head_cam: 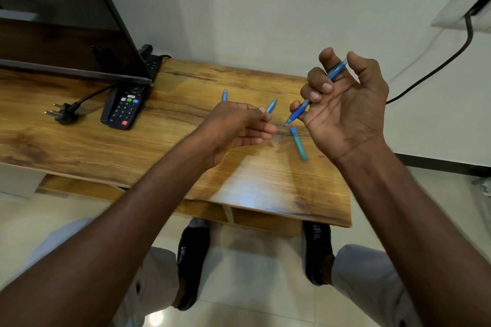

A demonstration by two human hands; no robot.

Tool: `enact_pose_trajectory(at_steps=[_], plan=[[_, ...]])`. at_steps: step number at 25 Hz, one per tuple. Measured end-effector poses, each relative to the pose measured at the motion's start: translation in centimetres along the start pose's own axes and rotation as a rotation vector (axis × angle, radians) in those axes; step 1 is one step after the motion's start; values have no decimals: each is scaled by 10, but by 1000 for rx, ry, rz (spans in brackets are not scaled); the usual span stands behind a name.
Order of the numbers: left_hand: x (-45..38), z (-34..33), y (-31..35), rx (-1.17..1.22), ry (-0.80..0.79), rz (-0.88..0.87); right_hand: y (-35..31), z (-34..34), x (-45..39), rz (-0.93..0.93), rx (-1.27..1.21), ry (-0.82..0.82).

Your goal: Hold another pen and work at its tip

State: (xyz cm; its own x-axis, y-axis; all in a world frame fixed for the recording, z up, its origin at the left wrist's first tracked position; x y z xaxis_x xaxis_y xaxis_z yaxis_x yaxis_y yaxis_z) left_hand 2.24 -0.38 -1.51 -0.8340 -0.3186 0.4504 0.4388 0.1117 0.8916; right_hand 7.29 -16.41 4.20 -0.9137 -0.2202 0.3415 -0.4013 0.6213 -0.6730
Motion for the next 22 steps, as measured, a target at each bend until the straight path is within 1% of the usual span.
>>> enact_pose_trajectory(at_steps=[7,15,22], plan=[[8,-15,-6,95,-118,181,-2,2,-1,-4,-35,-3],[14,-21,-8,130,-161,235,-2,0,-1,-17,-52,-27],[15,-22,-7,171,-177,249,-2,1,-2,-22,-57,-27]])
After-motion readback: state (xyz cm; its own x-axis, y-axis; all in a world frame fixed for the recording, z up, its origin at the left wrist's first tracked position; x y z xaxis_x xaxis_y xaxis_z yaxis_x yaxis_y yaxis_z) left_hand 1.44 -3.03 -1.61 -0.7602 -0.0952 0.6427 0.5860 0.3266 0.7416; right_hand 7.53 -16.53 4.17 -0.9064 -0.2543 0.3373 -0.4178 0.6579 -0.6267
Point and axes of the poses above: each hand's wrist, its own x-axis away from the middle knuckle, its own z-axis out of the back of the hand, y = z × x, the point moved 6 cm from there along -x, towards the middle knuckle, and after that the axes turned 15 degrees about y, right-handed, at the moved point
